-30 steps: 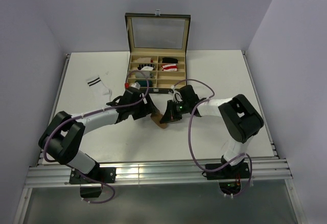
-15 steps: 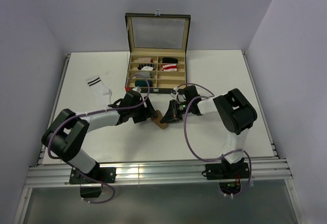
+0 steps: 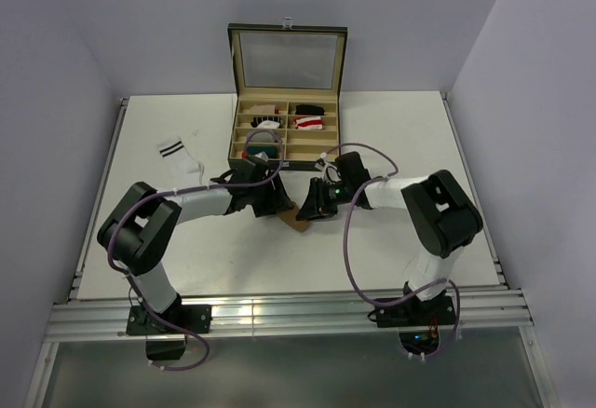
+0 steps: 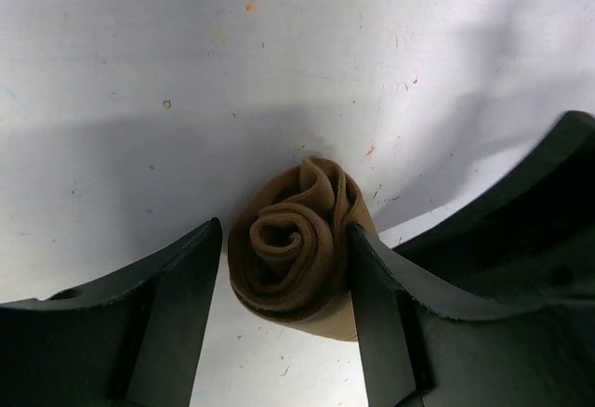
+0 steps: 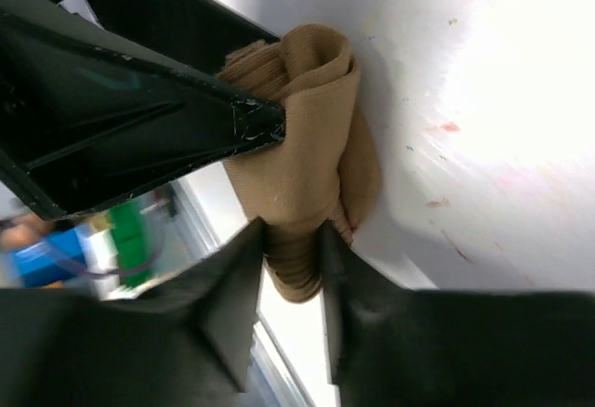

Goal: Roll the socks
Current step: Roll the sock at the center of the board.

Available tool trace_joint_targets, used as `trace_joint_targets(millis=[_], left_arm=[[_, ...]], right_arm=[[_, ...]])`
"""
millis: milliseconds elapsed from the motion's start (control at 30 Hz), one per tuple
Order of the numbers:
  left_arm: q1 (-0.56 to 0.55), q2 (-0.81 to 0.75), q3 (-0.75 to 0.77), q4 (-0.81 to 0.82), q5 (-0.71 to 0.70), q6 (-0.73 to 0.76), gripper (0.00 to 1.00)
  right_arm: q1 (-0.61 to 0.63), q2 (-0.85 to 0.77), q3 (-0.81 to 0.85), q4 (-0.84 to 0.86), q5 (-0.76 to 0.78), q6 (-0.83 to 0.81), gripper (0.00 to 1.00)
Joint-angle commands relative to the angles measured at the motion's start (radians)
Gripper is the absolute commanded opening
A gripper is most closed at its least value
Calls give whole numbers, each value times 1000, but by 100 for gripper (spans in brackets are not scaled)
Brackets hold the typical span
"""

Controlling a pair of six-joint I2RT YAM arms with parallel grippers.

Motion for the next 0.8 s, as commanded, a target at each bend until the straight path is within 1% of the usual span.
trace_joint_targets(millis=[0,33,67,100,133,167,200,267,300,333,367,433,500,767], left_arm=[[-7,58,1,-136,-43,57,62],[-9,64,9,-141,-42,63,62],[-12,68,13,-147,-40,65,62],[-13,69,18,-149,-42,68,62],[-15,72,27,-158,-43,74,62],[-18,75,32,-160,-42,76,62],[-18,80,39,-160,-39,79,62],[-21,84,49,-167,-35,85,62],[-23,86,52,-169,-35,86,62],[-23,88,55,-169,-35,88,62],[-26,88,56,-169,-35,88,62],[-26,89,59,-169,-32,89,63],[-27,91,64,-170,-29,92,62],[-27,101,81,-181,-23,97,62]], right_arm=[[36,-119,12,-128,215,-133,40],[48,-165,17,-151,257,-169,46],[65,-189,23,-165,300,-186,49],[82,-211,24,-188,403,-206,52],[121,-248,27,-199,453,-248,57],[145,-262,32,-210,517,-268,59],[171,-275,32,-218,614,-306,62],[243,-308,23,-202,718,-341,66],[267,-317,17,-195,807,-370,70],[290,-325,14,-189,838,-383,72],[332,-325,14,-184,851,-395,73],[362,-309,23,-182,949,-421,75],[405,-286,34,-182,993,-446,77],[530,-174,110,-196,1194,-519,76]])
